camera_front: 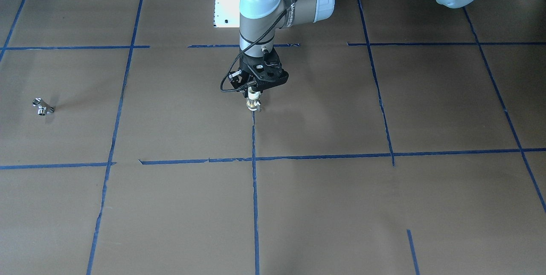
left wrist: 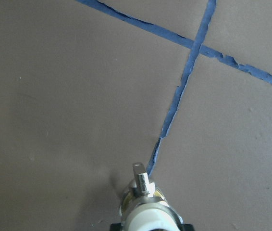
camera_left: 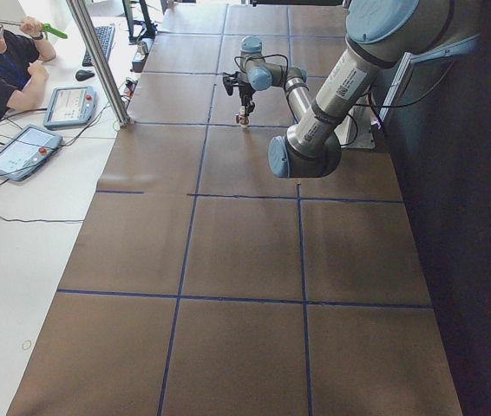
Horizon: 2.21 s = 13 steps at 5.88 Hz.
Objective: Assemble PPR valve and pipe with both arms
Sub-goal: 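Lower the white fitting upright onto the table with the left gripper, then open the left gripper and withdraw it away from the fitting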
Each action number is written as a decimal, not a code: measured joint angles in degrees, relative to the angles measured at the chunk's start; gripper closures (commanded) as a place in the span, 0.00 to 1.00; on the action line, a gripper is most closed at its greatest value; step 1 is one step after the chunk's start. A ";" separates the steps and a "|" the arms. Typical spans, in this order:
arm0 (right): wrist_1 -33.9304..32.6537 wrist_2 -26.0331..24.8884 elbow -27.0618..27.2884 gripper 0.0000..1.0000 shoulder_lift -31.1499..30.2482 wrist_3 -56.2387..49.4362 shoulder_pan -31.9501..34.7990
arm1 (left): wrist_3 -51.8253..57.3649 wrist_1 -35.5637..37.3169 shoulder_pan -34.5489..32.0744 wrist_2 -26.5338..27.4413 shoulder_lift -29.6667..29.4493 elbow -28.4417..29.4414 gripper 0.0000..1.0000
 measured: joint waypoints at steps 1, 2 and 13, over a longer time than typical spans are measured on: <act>0.00 -0.03 -0.01 0.00 0.00 0.00 0.00 | 0.04 -0.11 0.04 0.00 0.12 -0.04 0.09; 0.00 -0.07 -0.02 0.00 0.00 0.00 0.00 | 0.08 -0.26 0.16 0.49 0.59 -0.16 0.00; 8.09 0.34 -3.18 0.00 3.13 2.61 -1.63 | 82.79 4.77 -42.94 -25.42 46.05 -21.86 0.00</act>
